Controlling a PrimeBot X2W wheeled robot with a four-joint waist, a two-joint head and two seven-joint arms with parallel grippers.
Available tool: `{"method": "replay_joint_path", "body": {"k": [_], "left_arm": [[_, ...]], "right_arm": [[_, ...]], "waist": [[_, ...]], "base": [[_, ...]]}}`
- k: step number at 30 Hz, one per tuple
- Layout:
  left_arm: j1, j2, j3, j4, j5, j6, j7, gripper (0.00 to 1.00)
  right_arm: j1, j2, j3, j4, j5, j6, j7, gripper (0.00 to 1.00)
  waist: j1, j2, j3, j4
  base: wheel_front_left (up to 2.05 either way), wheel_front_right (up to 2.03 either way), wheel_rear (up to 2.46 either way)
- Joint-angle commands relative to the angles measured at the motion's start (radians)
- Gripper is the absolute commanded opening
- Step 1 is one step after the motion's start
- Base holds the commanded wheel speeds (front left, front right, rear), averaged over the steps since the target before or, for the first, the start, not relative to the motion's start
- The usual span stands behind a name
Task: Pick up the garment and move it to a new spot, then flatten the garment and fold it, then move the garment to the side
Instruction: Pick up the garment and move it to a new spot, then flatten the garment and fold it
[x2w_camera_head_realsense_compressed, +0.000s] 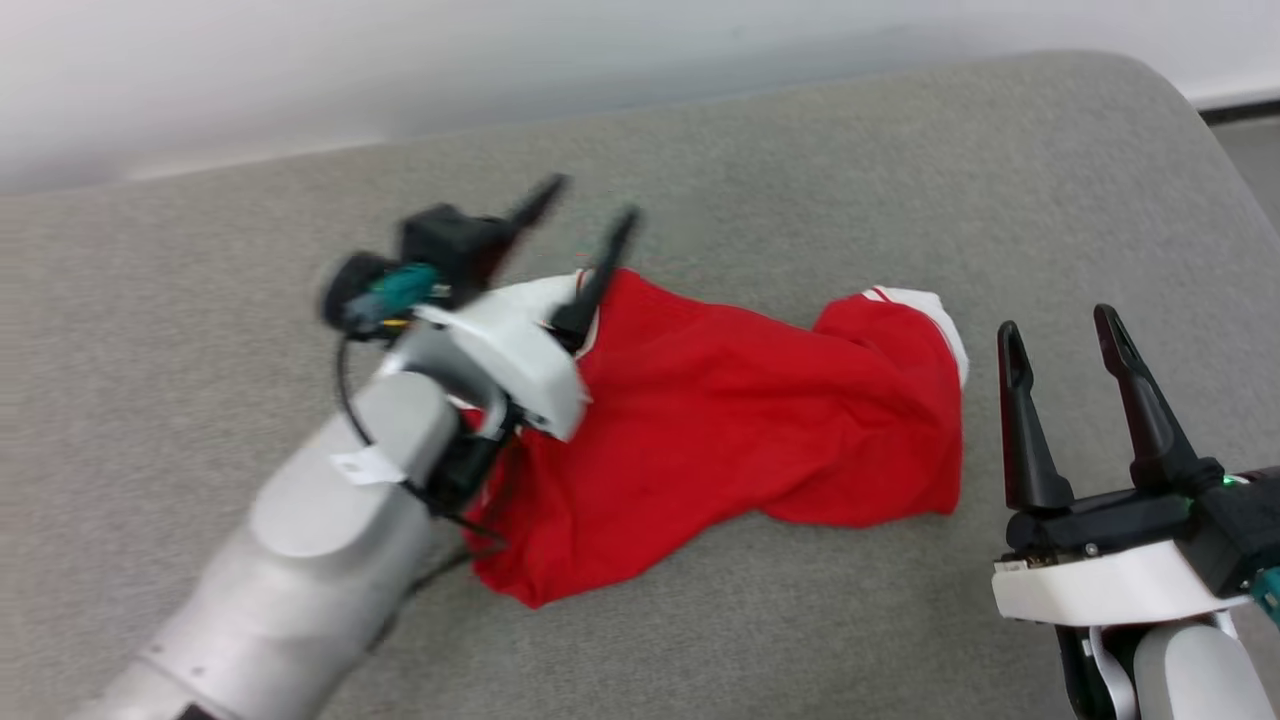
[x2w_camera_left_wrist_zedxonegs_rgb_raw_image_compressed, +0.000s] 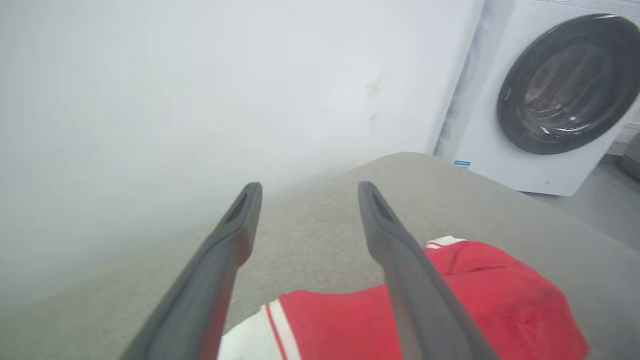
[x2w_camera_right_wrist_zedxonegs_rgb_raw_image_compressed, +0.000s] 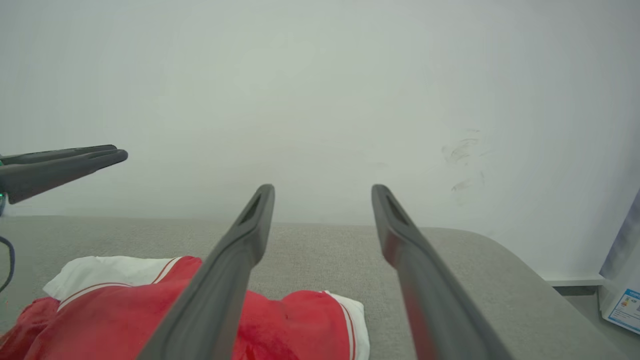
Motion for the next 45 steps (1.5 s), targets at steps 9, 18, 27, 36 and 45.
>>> {"method": "replay_joint_path", "body": {"k": [9, 18, 27, 36, 45], "left_arm": [[0.309, 0.164, 0.337, -0.345, 0.179, 0.137, -0.037, 1.00], [0.633, 0.151, 0.492, -0.581, 0.371, 0.183, -0.037, 1.00], [0.820, -0.027, 0.598, -0.650, 0.421, 0.126, -0.037, 1.00], [0.783, -0.051, 0.592, -0.597, 0.446, 0.022, -0.033, 1.00], [0.659, -0.025, 0.465, -0.577, 0.409, -0.033, 0.388, 1.00]], "right_arm": [[0.043, 0.001, -0.031, -0.002, -0.031, 0.000, -0.002, 1.00], [0.063, 0.001, -0.037, -0.009, -0.042, 0.000, -0.002, 1.00], [0.079, 0.001, -0.052, -0.025, -0.039, 0.000, -0.002, 1.00], [0.065, 0.001, -0.038, -0.032, -0.047, 0.000, -0.002, 1.00], [0.044, 0.001, -0.023, -0.038, -0.053, 0.000, -0.002, 1.00]], "waist": [[0.0001, 0.0000, -0.103, 0.103], [0.0001, 0.0000, -0.127, 0.119], [0.0001, 0.0000, -0.134, 0.129], [0.0001, 0.0000, -0.093, 0.127], [0.0001, 0.0000, -0.012, 0.108]], "base": [[0.00, 0.00, 0.00], [0.00, 0.00, 0.00], [0.00, 0.00, 0.00], [0.00, 0.00, 0.00], [0.00, 0.00, 0.00]]}}
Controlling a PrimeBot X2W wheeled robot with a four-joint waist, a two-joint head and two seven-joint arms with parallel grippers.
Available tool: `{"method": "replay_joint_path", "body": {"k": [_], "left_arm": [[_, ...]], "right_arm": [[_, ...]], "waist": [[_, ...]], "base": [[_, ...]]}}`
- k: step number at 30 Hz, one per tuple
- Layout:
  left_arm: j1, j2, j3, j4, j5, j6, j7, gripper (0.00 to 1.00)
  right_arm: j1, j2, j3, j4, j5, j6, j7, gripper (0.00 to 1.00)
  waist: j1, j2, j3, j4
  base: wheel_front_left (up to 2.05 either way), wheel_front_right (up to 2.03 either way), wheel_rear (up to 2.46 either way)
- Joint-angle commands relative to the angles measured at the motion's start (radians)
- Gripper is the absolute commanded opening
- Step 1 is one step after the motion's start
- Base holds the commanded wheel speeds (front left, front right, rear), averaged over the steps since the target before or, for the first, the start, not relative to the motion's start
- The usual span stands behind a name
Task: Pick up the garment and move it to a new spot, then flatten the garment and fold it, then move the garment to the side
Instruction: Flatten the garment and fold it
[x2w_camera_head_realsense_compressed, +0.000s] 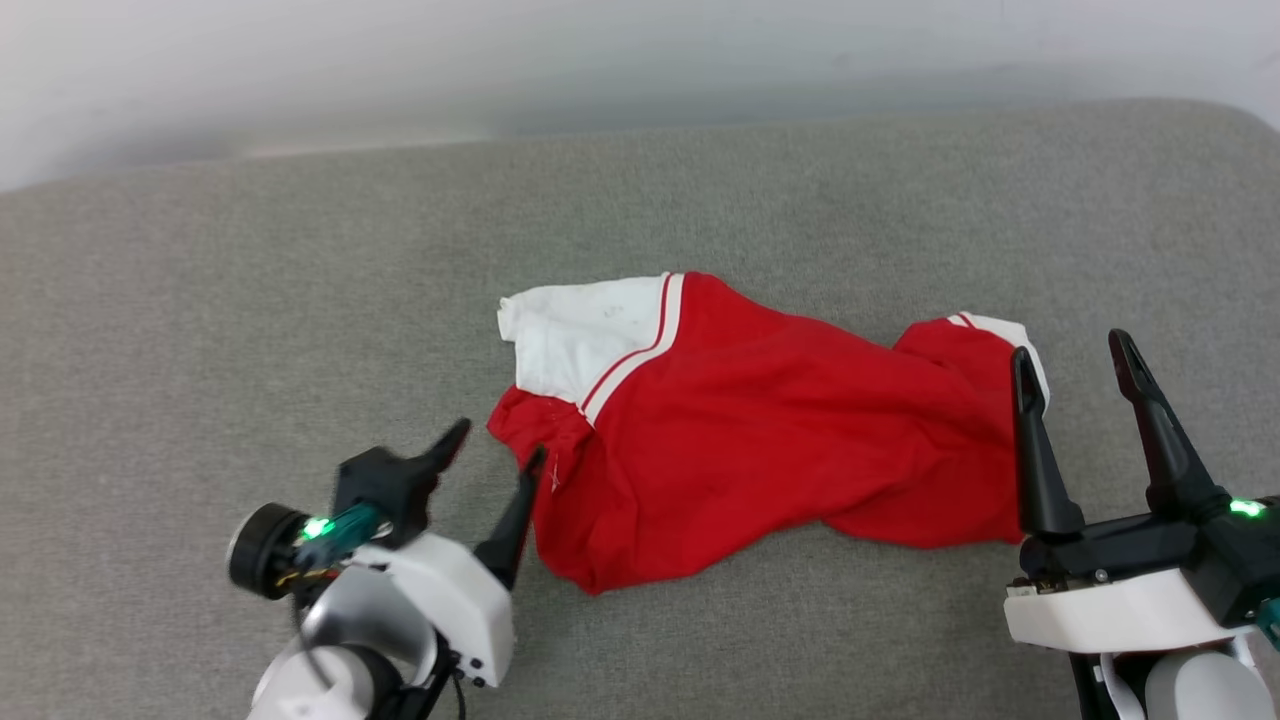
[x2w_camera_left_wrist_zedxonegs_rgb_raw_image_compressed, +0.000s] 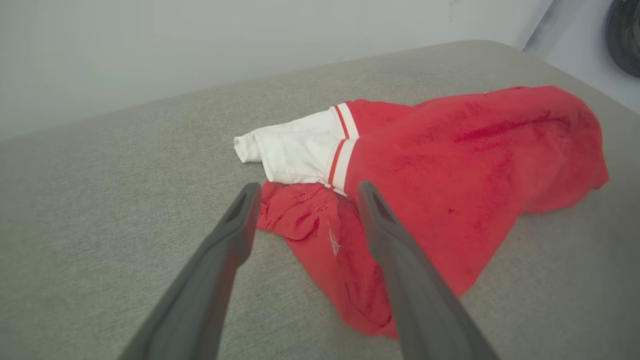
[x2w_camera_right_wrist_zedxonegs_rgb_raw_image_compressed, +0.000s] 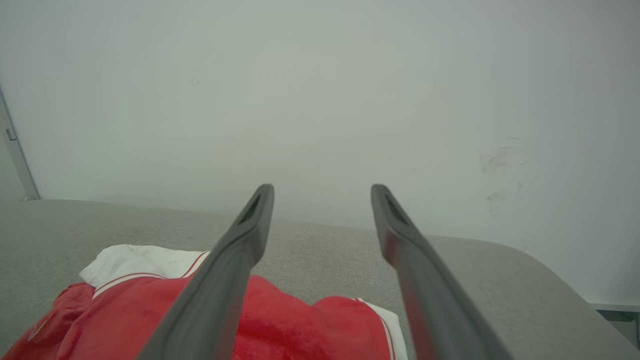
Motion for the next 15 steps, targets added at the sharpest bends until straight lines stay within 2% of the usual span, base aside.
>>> {"method": "replay_joint_path", "body": {"k": [1, 4, 7, 15], "left_arm": [[-0.029, 0.011, -0.027, -0.002, -0.013, -0.016, 0.082, 1.00], [-0.073, 0.034, -0.065, 0.003, -0.019, -0.026, 0.223, 1.00], [-0.113, 0.039, -0.088, 0.020, -0.033, -0.031, 0.317, 1.00], [-0.217, 0.073, -0.107, 0.127, -0.009, -0.035, 0.422, 1.00]], "right_arm": [[-0.017, 0.002, 0.003, -0.004, 0.000, 0.000, -0.002, 1.00], [-0.026, 0.002, 0.013, -0.002, 0.004, 0.000, -0.002, 1.00], [-0.036, 0.002, 0.023, -0.003, 0.001, 0.000, -0.002, 1.00], [-0.062, 0.002, 0.037, -0.007, 0.012, 0.000, -0.002, 1.00]], "waist": [[0.0000, 0.0000, 0.028, -0.012], [0.0000, 0.0000, 0.059, -0.027], [0.0000, 0.0000, 0.088, -0.041], [0.0000, 0.0000, 0.160, -0.075]], "base": [[0.00, 0.00, 0.00], [0.00, 0.00, 0.00], [0.00, 0.00, 0.00], [0.00, 0.00, 0.00]]}}
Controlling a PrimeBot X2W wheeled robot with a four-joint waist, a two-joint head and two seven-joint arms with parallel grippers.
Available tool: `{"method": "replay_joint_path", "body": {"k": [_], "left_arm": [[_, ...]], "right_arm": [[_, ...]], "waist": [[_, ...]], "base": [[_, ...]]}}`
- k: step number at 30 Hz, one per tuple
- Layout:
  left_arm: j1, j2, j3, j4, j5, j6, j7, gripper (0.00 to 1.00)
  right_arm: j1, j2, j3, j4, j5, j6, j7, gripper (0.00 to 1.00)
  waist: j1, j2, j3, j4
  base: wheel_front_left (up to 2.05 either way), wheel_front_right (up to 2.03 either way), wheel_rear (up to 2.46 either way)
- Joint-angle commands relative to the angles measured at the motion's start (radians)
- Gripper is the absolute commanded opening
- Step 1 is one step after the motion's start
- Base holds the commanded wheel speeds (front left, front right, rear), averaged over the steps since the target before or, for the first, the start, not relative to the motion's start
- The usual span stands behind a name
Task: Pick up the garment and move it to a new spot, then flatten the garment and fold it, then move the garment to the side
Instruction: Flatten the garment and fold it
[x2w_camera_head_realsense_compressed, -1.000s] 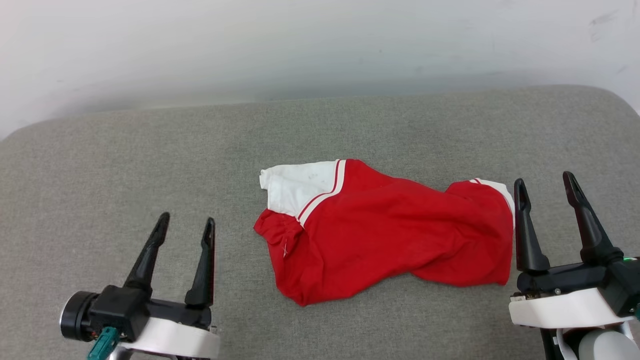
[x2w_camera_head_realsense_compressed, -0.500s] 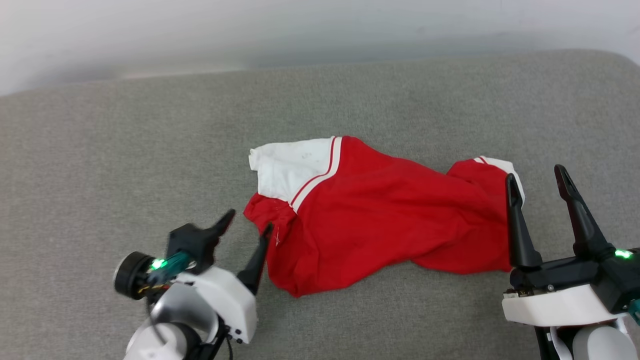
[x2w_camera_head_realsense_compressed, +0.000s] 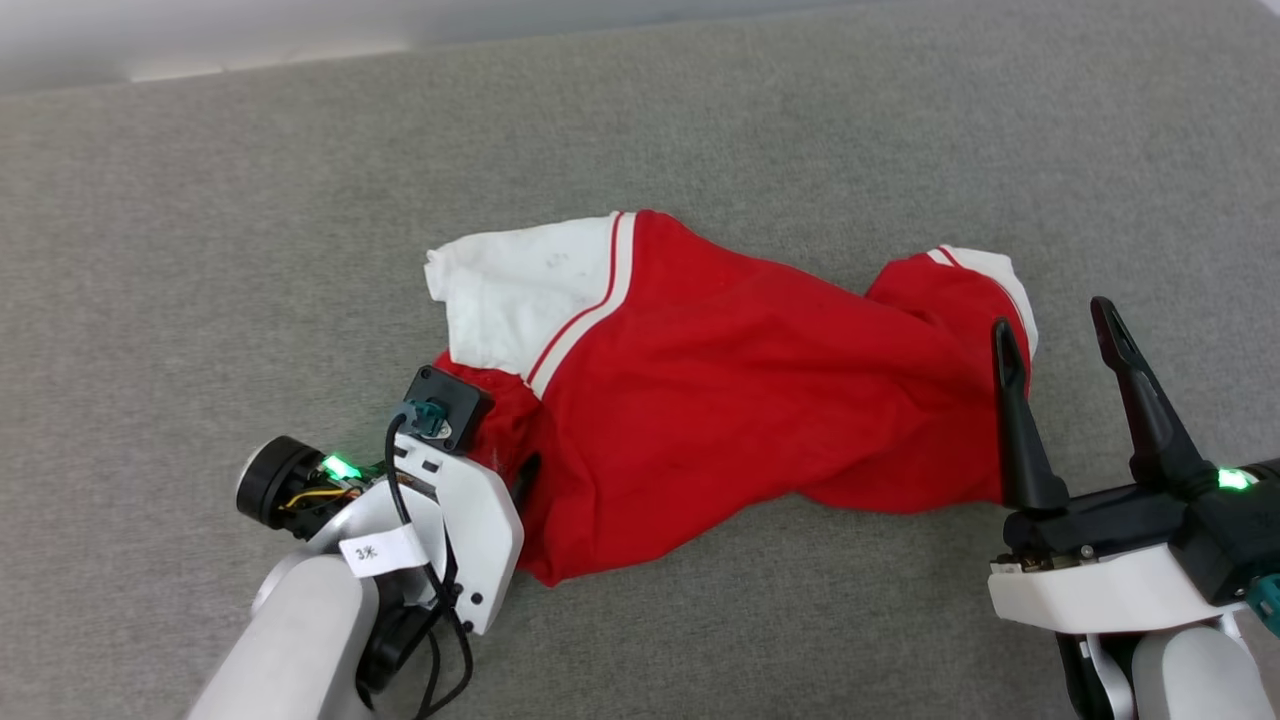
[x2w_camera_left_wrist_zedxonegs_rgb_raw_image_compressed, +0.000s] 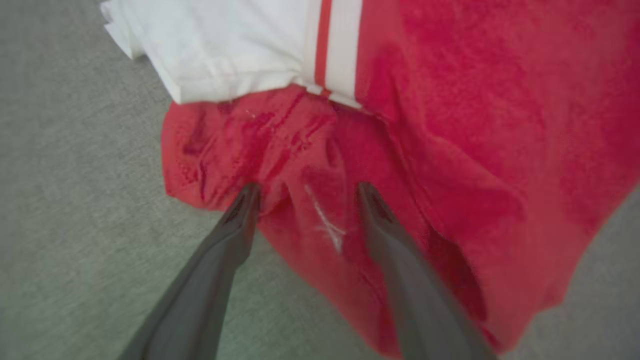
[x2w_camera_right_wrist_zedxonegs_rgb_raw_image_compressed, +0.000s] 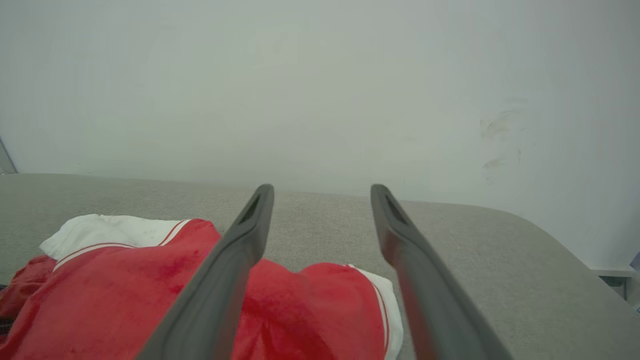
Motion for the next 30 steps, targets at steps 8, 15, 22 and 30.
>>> {"method": "replay_joint_path", "body": {"k": [8, 15, 22, 30], "left_arm": [[0.018, 0.015, -0.094, 0.096, -0.060, -0.024, 0.074, 0.40], [0.042, 0.031, -0.189, 0.048, -0.155, -0.028, 0.089, 0.00], [0.056, 0.038, -0.337, -0.057, -0.262, -0.025, 0.089, 0.00], [0.082, 0.023, -0.460, -0.031, -0.297, -0.024, 0.085, 0.00]], "right_arm": [[-0.018, 0.001, -0.005, -0.001, 0.007, 0.000, -0.002, 1.00], [-0.015, 0.001, -0.003, 0.013, 0.004, 0.000, -0.002, 1.00], [0.005, 0.001, 0.003, 0.025, 0.001, 0.000, -0.002, 1.00], [0.008, 0.001, 0.009, 0.031, 0.002, 0.000, -0.002, 1.00]], "waist": [[-0.0001, -0.0001, 0.030, -0.017], [-0.0001, -0.0001, -0.012, 0.005], [-0.0001, -0.0001, -0.066, 0.024], [-0.0001, -0.0001, -0.087, 0.025]], "base": [[0.00, 0.00, 0.00], [0.00, 0.00, 0.00], [0.00, 0.00, 0.00], [0.00, 0.00, 0.00]]}}
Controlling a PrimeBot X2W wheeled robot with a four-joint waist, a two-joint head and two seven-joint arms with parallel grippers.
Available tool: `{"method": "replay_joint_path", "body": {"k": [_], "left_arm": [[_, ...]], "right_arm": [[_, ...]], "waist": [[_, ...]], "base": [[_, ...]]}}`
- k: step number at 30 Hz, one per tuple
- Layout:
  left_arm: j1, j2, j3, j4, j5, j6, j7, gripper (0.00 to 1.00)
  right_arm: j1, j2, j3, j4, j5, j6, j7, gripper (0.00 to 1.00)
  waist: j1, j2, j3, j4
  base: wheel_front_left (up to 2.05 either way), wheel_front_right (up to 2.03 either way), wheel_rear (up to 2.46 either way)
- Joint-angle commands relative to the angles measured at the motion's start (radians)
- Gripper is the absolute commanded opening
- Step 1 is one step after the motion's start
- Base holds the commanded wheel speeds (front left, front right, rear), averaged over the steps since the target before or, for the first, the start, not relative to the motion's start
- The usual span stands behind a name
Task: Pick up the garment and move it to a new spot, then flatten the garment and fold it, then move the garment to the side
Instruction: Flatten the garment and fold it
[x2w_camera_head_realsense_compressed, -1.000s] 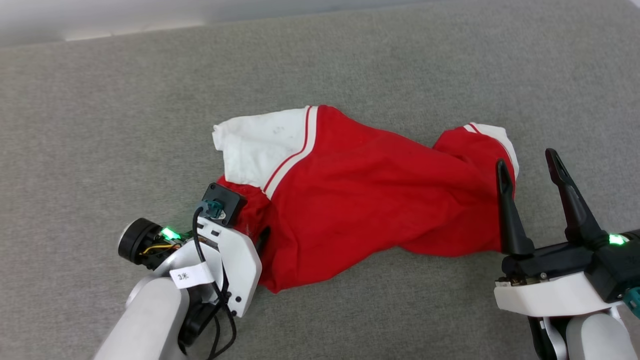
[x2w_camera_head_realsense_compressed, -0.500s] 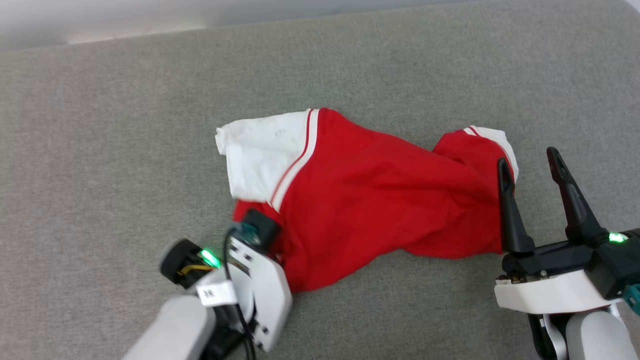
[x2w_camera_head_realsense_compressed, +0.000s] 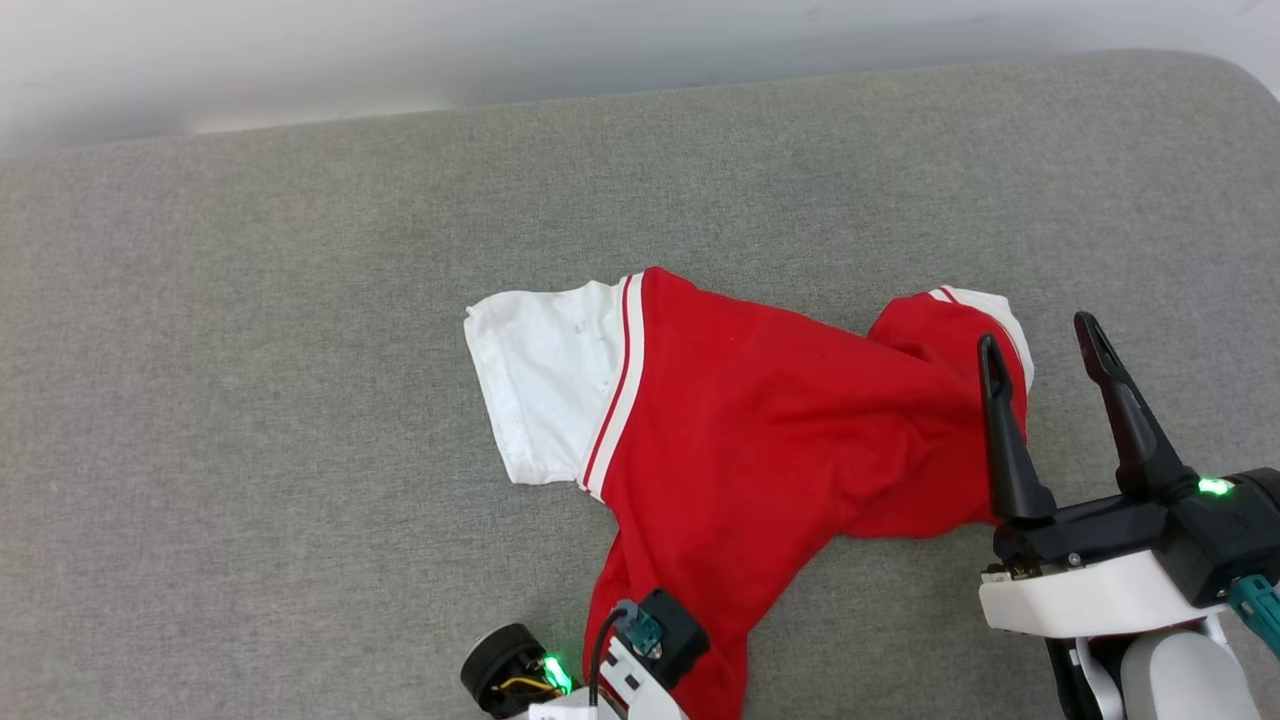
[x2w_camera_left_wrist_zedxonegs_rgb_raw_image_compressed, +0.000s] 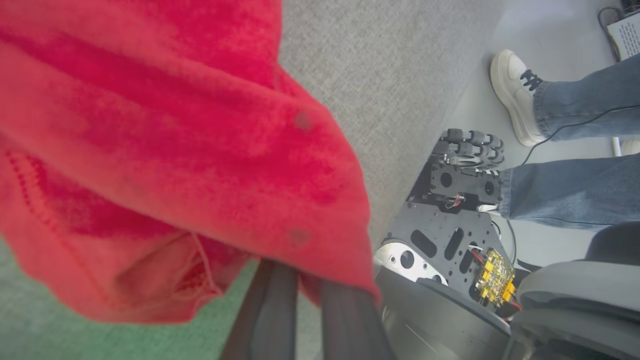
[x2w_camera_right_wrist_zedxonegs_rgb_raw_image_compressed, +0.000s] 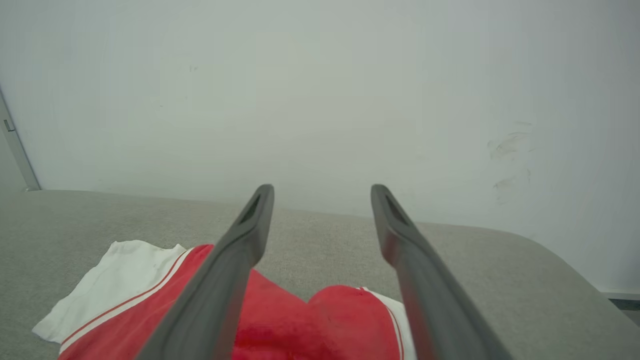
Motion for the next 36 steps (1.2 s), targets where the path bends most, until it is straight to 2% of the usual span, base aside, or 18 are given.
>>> {"method": "replay_joint_path", "body": {"k": [1, 3, 4, 5, 14, 21, 25, 29, 31, 34, 36], "left_arm": [[0.005, -0.003, -0.013, 0.011, 0.002, -0.001, -0.009, 0.00], [0.005, -0.013, -0.024, 0.024, -0.003, -0.001, -0.032, 0.03], [0.000, -0.015, -0.019, 0.030, 0.002, -0.001, -0.052, 0.94], [-0.009, -0.014, -0.010, 0.038, 0.014, 0.005, -0.072, 1.00], [-0.025, 0.038, 0.123, 0.034, 0.055, 0.103, -0.245, 1.00], [0.009, 0.092, 0.296, -0.035, 0.074, 0.220, -0.463, 1.00], [0.033, 0.114, 0.348, -0.046, 0.058, 0.246, -0.509, 1.00], [-0.010, 0.151, 0.352, -0.031, 0.035, 0.212, -0.452, 1.00], [-0.061, 0.156, 0.346, -0.017, 0.009, 0.176, -0.397, 1.00], [-0.158, 0.155, 0.333, 0.029, -0.070, 0.106, -0.265, 1.00], [-0.243, 0.173, 0.322, 0.070, -0.105, 0.072, -0.156, 1.00]], "right_arm": [[0.004, 0.001, -0.001, 0.000, -0.003, 0.000, -0.002, 1.00], [0.009, 0.001, -0.003, 0.003, -0.003, 0.000, -0.002, 1.00], [0.012, 0.001, -0.004, 0.005, -0.005, 0.000, -0.002, 1.00], [0.014, 0.001, -0.004, 0.008, -0.007, 0.000, -0.002, 1.00], [0.043, 0.001, -0.024, 0.016, -0.015, 0.000, -0.002, 1.00], [0.060, 0.001, -0.042, 0.018, -0.019, 0.000, -0.002, 1.00], [0.065, 0.001, -0.042, 0.011, -0.024, 0.000, -0.002, 1.00], [0.042, 0.001, -0.024, 0.004, -0.030, 0.000, -0.002, 1.00], [0.033, 0.001, -0.023, -0.002, -0.026, 0.000, -0.002, 1.00], [0.024, 0.001, -0.024, -0.007, -0.019, 0.000, -0.002, 1.00], [0.015, 0.001, -0.016, -0.006, -0.018, 0.000, -0.002, 1.00]], "waist": [[-0.0001, -0.0001, -0.002, 0.000], [-0.0001, -0.0001, -0.008, 0.001], [-0.0001, -0.0001, -0.013, 0.002], [-0.0001, -0.0001, -0.019, 0.004], [-0.0001, -0.0001, -0.103, 0.036], [-0.0001, -0.0001, -0.158, 0.057], [-0.0001, -0.0001, -0.161, 0.062], [-0.0001, -0.0001, -0.133, 0.054], [-0.0001, -0.0001, -0.113, 0.048], [-0.0001, -0.0001, -0.080, 0.037], [-0.0001, -0.0001, -0.055, 0.024]], "base": [[0.00, 0.00, 0.00], [0.00, 0.00, 0.00], [0.00, 0.00, 0.00], [0.00, 0.00, 0.00], [0.00, 0.00, 0.00], [0.00, 0.00, 0.00], [0.00, 0.00, 0.00], [0.00, 0.00, 0.00], [0.00, 0.00, 0.00], [0.00, 0.00, 0.00], [0.00, 0.00, 0.00]]}}
